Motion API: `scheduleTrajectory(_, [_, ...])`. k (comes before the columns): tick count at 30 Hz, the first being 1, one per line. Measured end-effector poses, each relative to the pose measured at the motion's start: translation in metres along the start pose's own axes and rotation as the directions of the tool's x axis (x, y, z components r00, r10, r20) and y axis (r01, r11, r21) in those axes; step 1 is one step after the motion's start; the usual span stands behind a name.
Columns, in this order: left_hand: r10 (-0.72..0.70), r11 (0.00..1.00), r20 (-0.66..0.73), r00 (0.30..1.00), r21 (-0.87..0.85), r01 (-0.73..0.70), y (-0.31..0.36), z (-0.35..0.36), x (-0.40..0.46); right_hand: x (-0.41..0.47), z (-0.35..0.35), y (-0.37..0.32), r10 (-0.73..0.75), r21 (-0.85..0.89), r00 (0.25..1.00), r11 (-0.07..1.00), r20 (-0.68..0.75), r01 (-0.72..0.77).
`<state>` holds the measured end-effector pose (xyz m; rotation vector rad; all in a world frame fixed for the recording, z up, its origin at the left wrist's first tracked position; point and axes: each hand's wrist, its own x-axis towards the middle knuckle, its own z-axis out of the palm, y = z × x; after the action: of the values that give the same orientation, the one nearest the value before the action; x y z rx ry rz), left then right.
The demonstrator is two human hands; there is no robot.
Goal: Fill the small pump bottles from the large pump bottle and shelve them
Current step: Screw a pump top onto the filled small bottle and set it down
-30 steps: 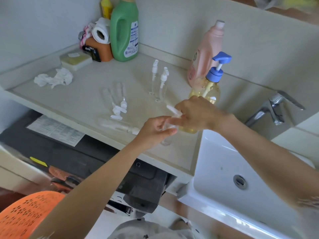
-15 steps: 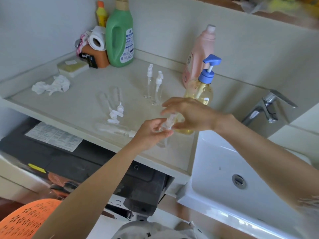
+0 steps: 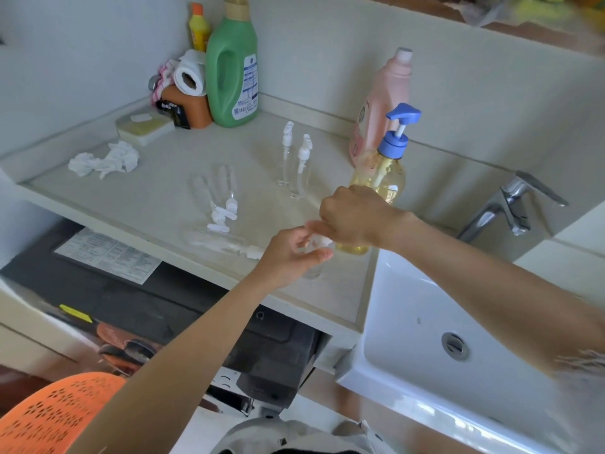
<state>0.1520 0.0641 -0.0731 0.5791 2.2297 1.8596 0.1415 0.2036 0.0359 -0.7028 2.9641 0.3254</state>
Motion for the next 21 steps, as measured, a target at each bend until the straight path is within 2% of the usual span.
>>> scheduleTrajectory(4, [-0.003, 1.0, -0.031, 1.0, 0.015, 0.004, -0.001, -0.003, 0.0, 0.001, -0.008, 0.01, -0.121, 0.114, 0.991, 0.987, 0.053, 0.114])
scheduleTrajectory(6, [-0.007, 1.0, -0.044, 0.999, 0.008, 0.008, 0.0, -0.004, -0.001, -0.001, -0.002, 0.006, -0.076, 0.149, 0.997, 0.986, 0.017, 0.073])
scheduleTrajectory(8, [0.004, 1.0, -0.048, 0.999, 0.007, -0.004, 0.0, -0.002, -0.002, -0.001, 0.004, -0.001, 0.025, 0.088, 0.999, 0.996, -0.025, -0.022])
scheduleTrajectory(10, [0.016, 1.0, -0.043, 0.999, 0.026, -0.015, 0.0, 0.0, -0.002, -0.002, 0.004, -0.002, 0.052, 0.05, 0.997, 0.998, -0.064, -0.049])
scheduleTrajectory(14, [-0.002, 0.997, -0.047, 0.999, 0.071, 0.005, 0.003, -0.003, 0.001, -0.005, -0.004, 0.011, -0.105, 0.195, 0.994, 0.975, -0.02, 0.107])
scheduleTrajectory(18, [0.08, 0.989, -0.132, 0.988, 0.135, -0.063, 0.0, 0.002, -0.002, -0.008, 0.011, 0.005, 0.01, 0.296, 0.995, 0.955, -0.102, 0.021])
scheduleTrajectory(21, [0.092, 0.978, -0.2, 0.975, 0.203, -0.05, -0.006, 0.004, -0.002, -0.006, 0.022, -0.001, 0.091, 0.352, 0.983, 0.935, -0.162, -0.028])
